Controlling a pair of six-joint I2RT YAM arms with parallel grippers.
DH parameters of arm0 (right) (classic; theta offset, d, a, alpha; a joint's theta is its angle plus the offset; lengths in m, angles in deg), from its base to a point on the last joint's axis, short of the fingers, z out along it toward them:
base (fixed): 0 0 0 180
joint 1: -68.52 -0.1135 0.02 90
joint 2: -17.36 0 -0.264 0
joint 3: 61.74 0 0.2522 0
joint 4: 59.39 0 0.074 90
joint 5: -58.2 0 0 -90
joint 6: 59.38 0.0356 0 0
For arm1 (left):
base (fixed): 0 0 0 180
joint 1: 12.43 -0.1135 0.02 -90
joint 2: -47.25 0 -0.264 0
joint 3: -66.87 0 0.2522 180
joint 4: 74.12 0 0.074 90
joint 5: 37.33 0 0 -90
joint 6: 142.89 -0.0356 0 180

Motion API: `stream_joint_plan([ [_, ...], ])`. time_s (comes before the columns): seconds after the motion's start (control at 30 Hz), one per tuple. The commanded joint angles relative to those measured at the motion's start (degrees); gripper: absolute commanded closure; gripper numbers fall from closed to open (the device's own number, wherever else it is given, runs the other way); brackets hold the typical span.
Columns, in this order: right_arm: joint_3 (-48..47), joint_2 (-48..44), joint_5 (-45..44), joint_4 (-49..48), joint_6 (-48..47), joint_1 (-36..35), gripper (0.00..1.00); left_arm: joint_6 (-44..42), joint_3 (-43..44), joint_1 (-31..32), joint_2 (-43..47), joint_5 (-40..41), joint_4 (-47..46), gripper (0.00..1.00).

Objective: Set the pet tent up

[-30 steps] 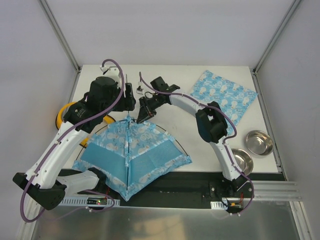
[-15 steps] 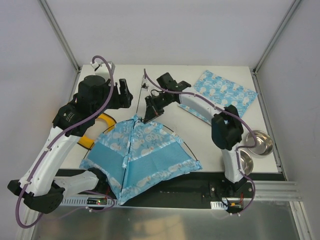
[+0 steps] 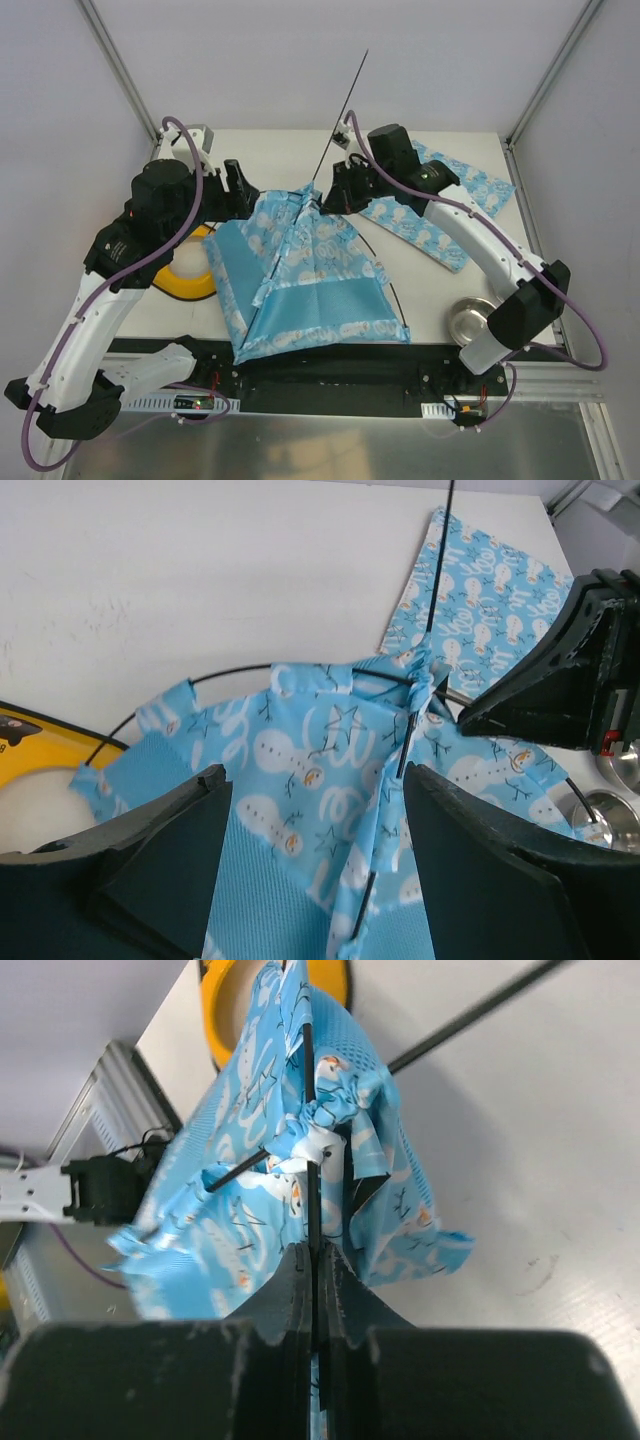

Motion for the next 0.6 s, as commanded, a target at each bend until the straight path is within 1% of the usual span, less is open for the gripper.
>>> stream_joint_plan([
  [0.0, 2.34, -5.29, -11.58, -5.67, 6.53, 0.50, 1.00, 1.67, -0.84, -0.08, 1.53, -0.64, 0.11, 0.29],
  [0.07, 3.40, -7.05, -14.57, -7.25, 8.55, 0.50, 1.00, 2.02, -1.10, -0.08, 1.36, -0.38, 0.11, 0.28],
  [0.2, 6.82, -9.95, -23.96, -11.81, 15.22, 0.50, 1.00, 2.90, -1.46, -0.08, 0.92, -0.38, 0.11, 0.28],
  [0.37, 9.64, -12.32, -31.18, -14.64, 20.42, 0.32, 1.00, 3.43, -1.89, -0.08, 0.48, -0.99, 0.11, 0.28],
  [0.47, 12.70, -14.43, -39.26, -16.92, 22.53, -0.03, 1.00, 3.52, -2.24, -0.08, 0.22, -1.17, 0.11, 0.28],
  [0.57, 16.04, -16.19, -48.74, -19.11, 28.49, -0.03, 1.00, 3.69, -2.42, -0.08, -0.22, -1.61, 0.11, 0.28],
])
